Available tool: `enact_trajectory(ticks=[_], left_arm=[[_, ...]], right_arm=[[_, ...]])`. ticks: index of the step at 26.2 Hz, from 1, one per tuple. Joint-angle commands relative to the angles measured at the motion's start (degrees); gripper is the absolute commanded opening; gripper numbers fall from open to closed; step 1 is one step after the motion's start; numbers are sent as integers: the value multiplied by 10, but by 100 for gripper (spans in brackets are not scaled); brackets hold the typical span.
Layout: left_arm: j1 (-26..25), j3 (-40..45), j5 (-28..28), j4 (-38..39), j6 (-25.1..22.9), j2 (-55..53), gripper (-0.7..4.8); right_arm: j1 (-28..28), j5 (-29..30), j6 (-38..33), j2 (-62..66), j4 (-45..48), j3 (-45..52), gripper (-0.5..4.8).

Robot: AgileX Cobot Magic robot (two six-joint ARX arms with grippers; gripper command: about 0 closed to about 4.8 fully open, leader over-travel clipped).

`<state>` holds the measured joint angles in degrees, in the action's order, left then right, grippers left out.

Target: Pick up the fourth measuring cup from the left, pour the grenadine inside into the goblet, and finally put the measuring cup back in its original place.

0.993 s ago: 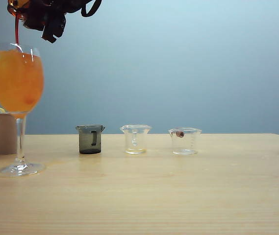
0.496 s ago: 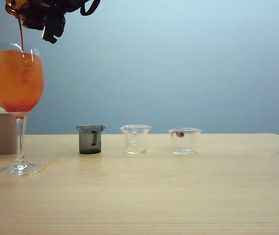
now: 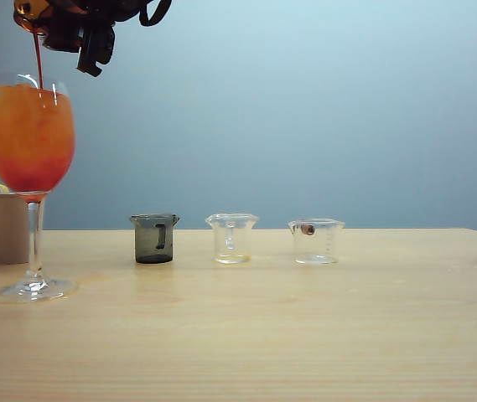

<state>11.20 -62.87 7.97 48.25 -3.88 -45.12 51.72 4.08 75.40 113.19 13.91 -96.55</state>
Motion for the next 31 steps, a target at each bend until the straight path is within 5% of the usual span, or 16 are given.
enact_trajectory(ticks=[1, 31], left_arm=[[0, -3, 2, -3, -2, 1, -4], [0, -3, 2, -3, -2, 1, -4]], right_arm=[[2, -4, 1, -5, 18, -4, 241], [2, -3, 89, -5, 44, -4, 242]])
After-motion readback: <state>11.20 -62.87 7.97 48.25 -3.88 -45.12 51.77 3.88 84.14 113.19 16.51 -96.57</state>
